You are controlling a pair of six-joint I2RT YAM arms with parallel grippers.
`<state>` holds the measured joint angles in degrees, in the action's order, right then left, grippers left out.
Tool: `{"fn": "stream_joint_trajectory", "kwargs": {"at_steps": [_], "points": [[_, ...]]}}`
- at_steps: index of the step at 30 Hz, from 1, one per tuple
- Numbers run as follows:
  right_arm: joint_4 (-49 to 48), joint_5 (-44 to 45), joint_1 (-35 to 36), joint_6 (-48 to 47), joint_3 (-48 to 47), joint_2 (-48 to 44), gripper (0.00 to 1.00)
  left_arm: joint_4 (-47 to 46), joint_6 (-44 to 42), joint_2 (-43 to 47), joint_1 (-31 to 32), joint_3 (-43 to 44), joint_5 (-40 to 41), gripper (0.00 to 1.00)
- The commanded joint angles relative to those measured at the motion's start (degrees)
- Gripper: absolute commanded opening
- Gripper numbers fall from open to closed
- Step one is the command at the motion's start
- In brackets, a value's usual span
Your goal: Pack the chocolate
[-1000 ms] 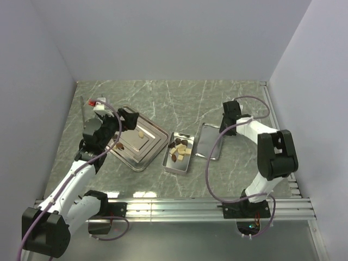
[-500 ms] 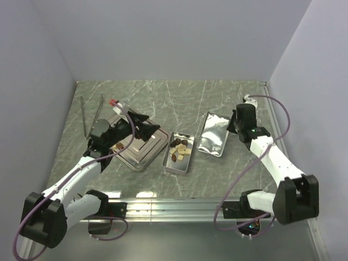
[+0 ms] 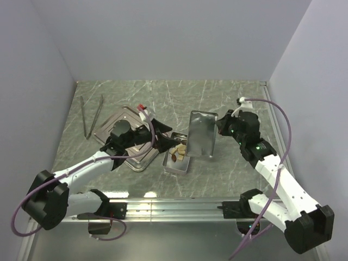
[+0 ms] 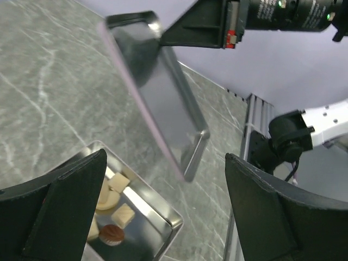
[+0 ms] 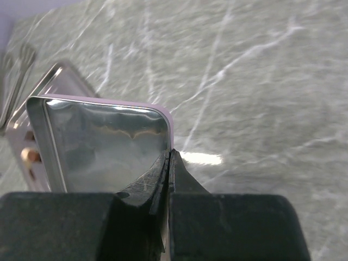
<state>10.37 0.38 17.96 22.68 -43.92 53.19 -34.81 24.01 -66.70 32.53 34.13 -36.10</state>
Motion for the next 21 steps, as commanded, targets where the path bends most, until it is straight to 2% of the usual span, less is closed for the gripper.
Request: {"fn": "stream_joint_trajectory", "kwargs": {"at_steps": [1,8,15,18,21], "points": [[-3.7,-0.6,3.4,0.1,-1.9,1.2,0.0,-1.5,-2.2,-1.7,3.4,3.4,2.2,0.96],[-5.8,-0.5,9.5,0.3,-3.2,2.6,0.0,-0.3,-3.4,-4.9,5.9,4.8,6.7,0.96],[-6.4,-0.5,12.2,0.4,-3.1,1.2,0.0,1.2,-4.2,-8.4,8.2,6.6,11.5,0.96],[-6.9,-0.5,12.7,0.4,-2.9,1.0,0.0,0.4,-4.1,-8.9,9.0,6.7,11.1,0.96],[-7.5,-0.5,13.5,0.4,-3.2,1.7,0.0,-0.5,-3.9,-9.8,10.6,7.4,10.5,0.83]]}}
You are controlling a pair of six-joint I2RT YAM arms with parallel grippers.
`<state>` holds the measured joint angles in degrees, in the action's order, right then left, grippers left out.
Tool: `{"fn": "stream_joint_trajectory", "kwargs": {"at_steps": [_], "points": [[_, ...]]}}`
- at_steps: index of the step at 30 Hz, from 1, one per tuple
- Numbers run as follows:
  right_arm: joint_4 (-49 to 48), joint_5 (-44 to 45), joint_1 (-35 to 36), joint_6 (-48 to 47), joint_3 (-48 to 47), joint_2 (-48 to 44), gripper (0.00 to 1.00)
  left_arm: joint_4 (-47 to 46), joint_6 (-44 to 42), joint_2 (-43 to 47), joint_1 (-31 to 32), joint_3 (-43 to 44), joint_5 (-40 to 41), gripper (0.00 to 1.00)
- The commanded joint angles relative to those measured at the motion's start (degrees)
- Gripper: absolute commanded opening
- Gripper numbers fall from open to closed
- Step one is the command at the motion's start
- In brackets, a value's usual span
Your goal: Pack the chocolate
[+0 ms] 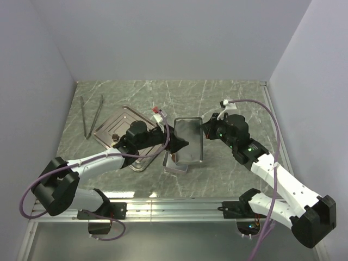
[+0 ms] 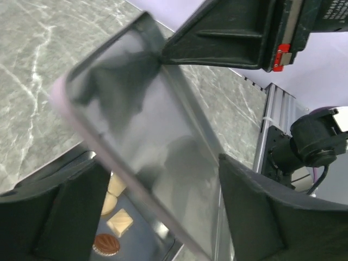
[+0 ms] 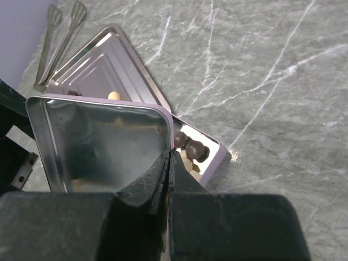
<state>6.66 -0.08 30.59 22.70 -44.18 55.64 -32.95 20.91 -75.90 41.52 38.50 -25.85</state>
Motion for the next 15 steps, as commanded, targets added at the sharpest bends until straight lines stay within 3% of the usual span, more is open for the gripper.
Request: {"fn": "stream_joint_trajectory", "kwargs": {"at_steps": [1,3,4,6,7,9,10,15], "points": [[-3.9,0.0,1.1,0.2,-3.0,-0.4,0.0,-2.4,-0.6,-0.9,2.1,3.2,0.3,0.73],[-4.5,0.0,1.5,0.2,-3.1,-0.1,0.0,-2.0,-0.6,-2.0,3.1,4.1,0.6,0.62],[-4.6,0.0,1.8,0.2,-3.2,0.2,0.0,-1.9,-0.6,-2.3,3.6,4.5,0.6,0.48],[-4.9,1.5,2.0,0.2,-3.2,0.4,0.0,-1.4,-0.3,-3.5,4.2,5.3,1.0,0.37],[-4.8,1.8,2.1,0.2,-3.2,0.4,0.0,-1.2,-0.3,-3.8,4.4,5.6,1.1,0.21],[-4.9,3.0,2.3,0.0,-2.9,0.2,0.04,-0.5,0.3,-5.0,4.5,6.6,1.8,0.09],[-5.0,3.6,2.3,-0.1,-2.8,-0.2,0.13,0.1,0.8,-5.2,4.5,6.8,2.5,0.01],[-4.3,9.4,3.4,-0.9,-1.5,-2.6,0.52,1.4,2.9,-6.6,4.5,8.6,6.0,0.0]]}}
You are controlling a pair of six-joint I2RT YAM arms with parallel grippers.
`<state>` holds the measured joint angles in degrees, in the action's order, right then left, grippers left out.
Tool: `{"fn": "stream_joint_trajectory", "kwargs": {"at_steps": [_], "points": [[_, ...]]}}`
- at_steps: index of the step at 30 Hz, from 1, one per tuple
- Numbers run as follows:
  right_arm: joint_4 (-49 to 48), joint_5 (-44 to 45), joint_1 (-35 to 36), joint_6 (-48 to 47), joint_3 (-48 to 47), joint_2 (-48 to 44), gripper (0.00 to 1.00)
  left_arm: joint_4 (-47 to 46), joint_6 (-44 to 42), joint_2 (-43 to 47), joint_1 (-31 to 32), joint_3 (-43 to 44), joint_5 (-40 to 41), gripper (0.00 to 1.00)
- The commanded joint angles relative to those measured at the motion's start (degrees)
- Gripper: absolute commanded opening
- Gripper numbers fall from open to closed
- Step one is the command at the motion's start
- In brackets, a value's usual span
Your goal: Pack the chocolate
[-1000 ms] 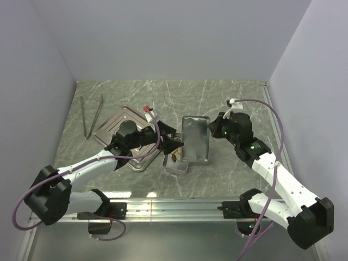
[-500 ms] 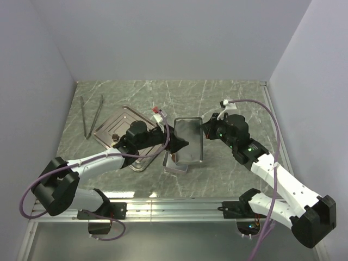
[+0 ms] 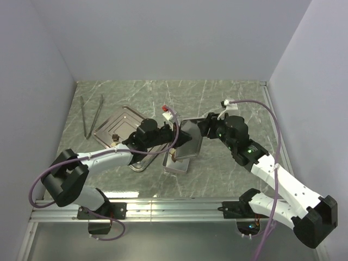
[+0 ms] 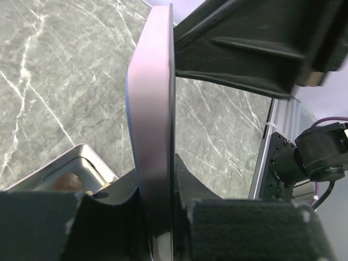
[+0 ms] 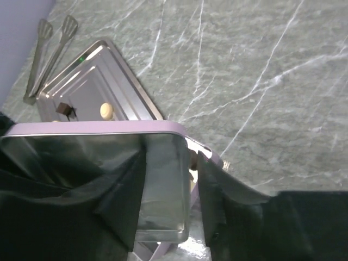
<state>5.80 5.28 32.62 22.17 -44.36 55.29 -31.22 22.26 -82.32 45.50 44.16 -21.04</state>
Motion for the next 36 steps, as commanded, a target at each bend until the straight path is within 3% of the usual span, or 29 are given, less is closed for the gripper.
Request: {"fn": "stream_joint_trajectory", "kwargs": {"at_steps": [1,4,9,17,25,36], "points": [[-3.3,7.3,2.0,-0.6,-0.8,-3.6,0.62,-0.4,2.6,0.0,0.6,3.1,3.1,0.01],[-3.5,14.6,5.3,-1.7,0.1,-5.8,0.68,-0.4,4.6,1.9,0.9,2.9,7.4,0.01],[-7.1,20.8,14.6,-4.2,0.2,-7.0,0.7,0.6,7.8,6.1,1.9,3.6,20.0,0.01],[-8.3,33.9,31.1,-8.9,-4.8,3.3,0.7,-0.8,13.2,10.8,2.0,4.0,25.2,0.0],[-12.3,40.5,37.2,-12.9,-9.3,11.9,0.7,2.9,16.6,14.2,2.0,4.6,31.0,0.01],[-17.2,57.7,40.4,-18.6,-12.4,21.3,0.69,7.8,21.5,15.6,3.3,5.7,35.8,0.01]]}}
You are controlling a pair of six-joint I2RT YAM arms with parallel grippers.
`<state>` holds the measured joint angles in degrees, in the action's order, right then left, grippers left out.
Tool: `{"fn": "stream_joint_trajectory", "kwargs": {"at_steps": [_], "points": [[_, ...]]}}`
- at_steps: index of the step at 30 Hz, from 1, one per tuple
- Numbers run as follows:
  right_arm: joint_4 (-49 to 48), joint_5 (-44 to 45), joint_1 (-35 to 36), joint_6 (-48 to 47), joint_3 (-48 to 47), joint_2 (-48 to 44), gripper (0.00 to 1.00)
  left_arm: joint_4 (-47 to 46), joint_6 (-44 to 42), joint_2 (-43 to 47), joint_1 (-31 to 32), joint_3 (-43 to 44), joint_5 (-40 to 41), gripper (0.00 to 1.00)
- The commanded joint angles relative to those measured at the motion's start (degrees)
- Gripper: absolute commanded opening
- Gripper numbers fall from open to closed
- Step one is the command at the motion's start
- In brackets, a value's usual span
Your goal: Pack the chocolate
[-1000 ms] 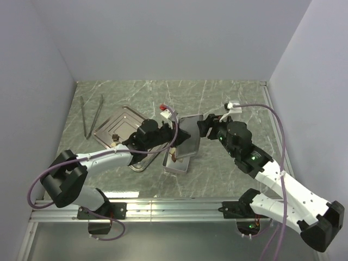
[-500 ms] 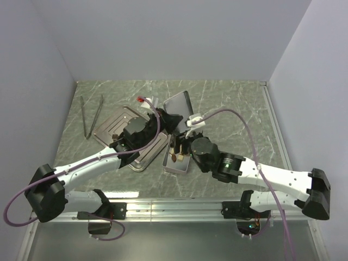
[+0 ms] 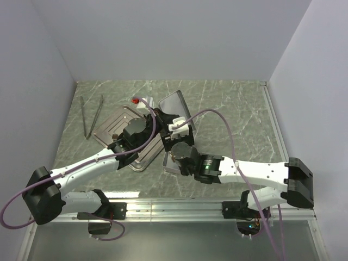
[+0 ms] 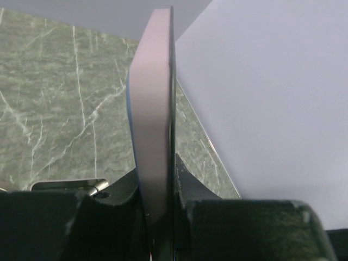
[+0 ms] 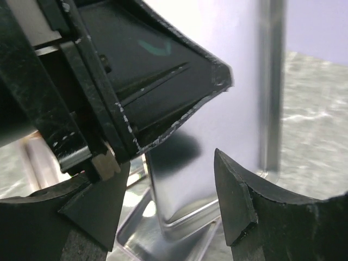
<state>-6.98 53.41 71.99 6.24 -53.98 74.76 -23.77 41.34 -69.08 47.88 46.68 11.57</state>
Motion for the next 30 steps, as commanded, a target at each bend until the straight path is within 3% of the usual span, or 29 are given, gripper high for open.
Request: {"fn": "stream_joint_trajectory", "kwargs": {"at_steps": [1,6,10,15,16,18,19,22,26,30], "points": [[-5.4,11.4,1.2,-3.3,-2.8,2.3,0.68,0.7,3.4,2.5,1.1,3.3,3.8,0.0],[-7.5,18.1,2.1,-5.7,-4.5,6.6,0.49,2.1,4.5,2.6,1.7,4.0,4.5,0.0],[-5.5,20.9,2.3,-5.6,-6.6,9.0,0.27,2.8,3.1,2.7,1.9,4.7,5.5,0.01],[1.4,22.5,2.2,-0.9,-9.3,9.9,0.02,3.9,-1.0,2.6,1.9,6.0,4.9,0.19],[2.6,22.7,2.3,0.1,-9.5,9.6,0.0,4.1,-1.3,2.7,1.9,5.9,4.7,0.36],[6.0,22.7,2.3,2.7,-10.1,9.0,0.0,3.8,-2.7,3.6,1.9,5.5,4.4,0.51],[6.5,22.5,2.2,3.5,-10.0,8.7,0.0,3.7,-3.2,4.1,2.0,4.9,4.4,0.64],[10.0,21.7,1.9,6.0,-9.7,7.1,0.0,4.2,-4.8,6.1,1.9,4.0,4.4,0.83],[13.4,19.4,0.6,9.0,-9.2,5.1,0.0,6.4,-7.4,9.7,1.9,3.2,4.2,0.94],[14.8,16.7,-2.1,10.8,-7.9,3.3,0.0,11.5,-13.6,12.9,1.8,2.7,3.3,0.97]]}}
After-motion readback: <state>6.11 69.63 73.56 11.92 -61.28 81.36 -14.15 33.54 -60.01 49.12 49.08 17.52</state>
